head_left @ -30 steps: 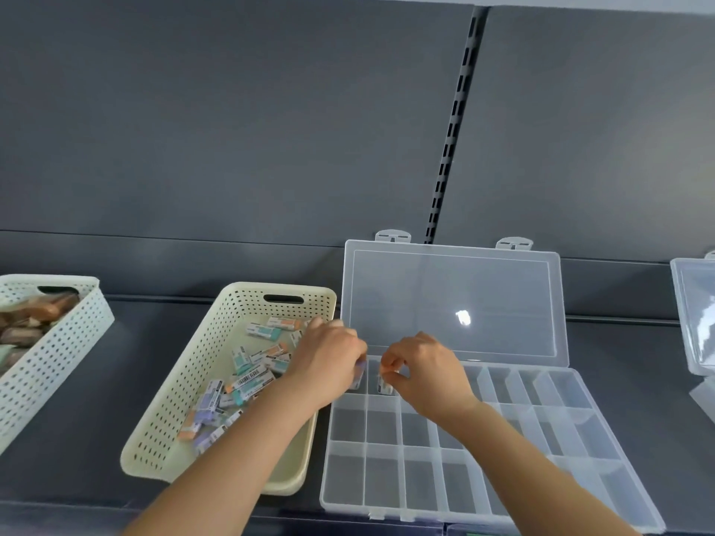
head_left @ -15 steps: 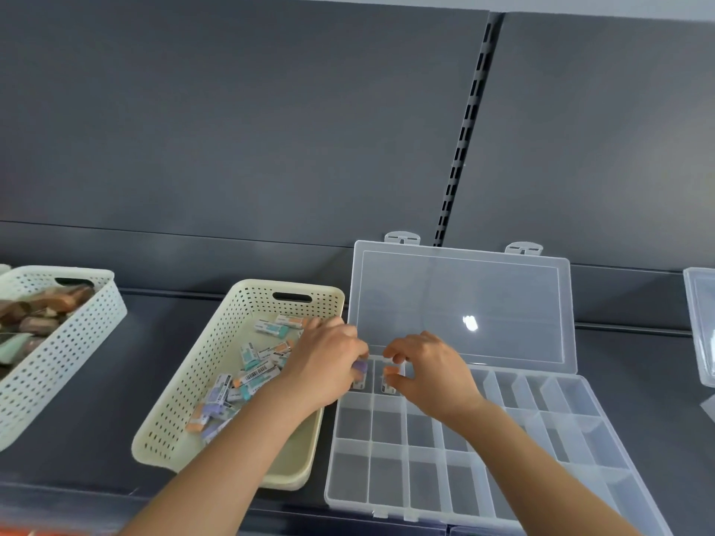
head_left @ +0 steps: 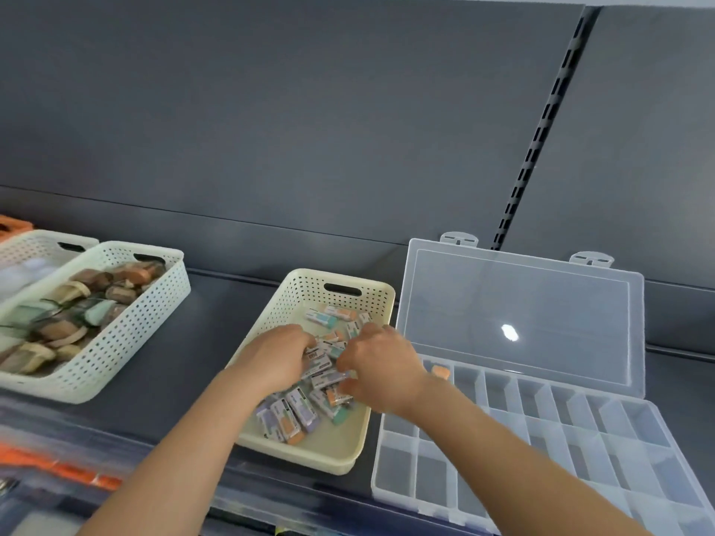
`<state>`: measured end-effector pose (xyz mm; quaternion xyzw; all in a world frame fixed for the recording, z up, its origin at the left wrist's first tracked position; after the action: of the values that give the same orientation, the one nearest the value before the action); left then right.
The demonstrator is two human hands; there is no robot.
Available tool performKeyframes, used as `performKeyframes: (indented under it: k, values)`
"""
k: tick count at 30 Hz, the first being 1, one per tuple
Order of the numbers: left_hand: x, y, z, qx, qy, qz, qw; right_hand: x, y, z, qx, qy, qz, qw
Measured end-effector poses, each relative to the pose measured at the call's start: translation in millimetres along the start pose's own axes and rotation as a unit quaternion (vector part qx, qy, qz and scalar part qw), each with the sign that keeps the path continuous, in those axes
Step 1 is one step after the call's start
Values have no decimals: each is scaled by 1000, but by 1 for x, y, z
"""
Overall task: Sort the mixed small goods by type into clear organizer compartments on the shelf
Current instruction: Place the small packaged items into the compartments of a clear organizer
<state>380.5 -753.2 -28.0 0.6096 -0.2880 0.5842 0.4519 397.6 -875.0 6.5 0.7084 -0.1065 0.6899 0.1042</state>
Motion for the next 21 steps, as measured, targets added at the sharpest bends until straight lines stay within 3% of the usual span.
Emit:
performKeyframes:
  k: [5,10,13,15,18,21]
  values:
    - [-9,-5,-15,38,6,45,998,-21,-20,-12,15,43,-116,992]
    - [-9,-6,-17,31,-12,55,998,-30,-26,-18,28,-13,-128,991]
    - [-8,-2,-15,23,-13,75,997,-19,-20,-13,8,-110,-19,994]
    - [2,2,-11,20,42,95,994,-5,-10,-5,-11,-151,81,985]
    - [31,8,8,-15,170,130,977,19,12,14,-49,-185,224,956]
    - [57,18,38,-81,257,172,948,34,42,40,-110,-223,312,917]
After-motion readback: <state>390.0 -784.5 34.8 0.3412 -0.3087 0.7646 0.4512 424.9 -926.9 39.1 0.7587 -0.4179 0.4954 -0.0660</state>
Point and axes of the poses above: each hand's wrist, its own y-axis away from the middle knuckle, its own x-axis out of the back of the hand, z = x × y, the point moved 7 cm from there along -y, towards the middle knuckle, and after that the axes turned 14 degrees about x, right-handed, at the moved point
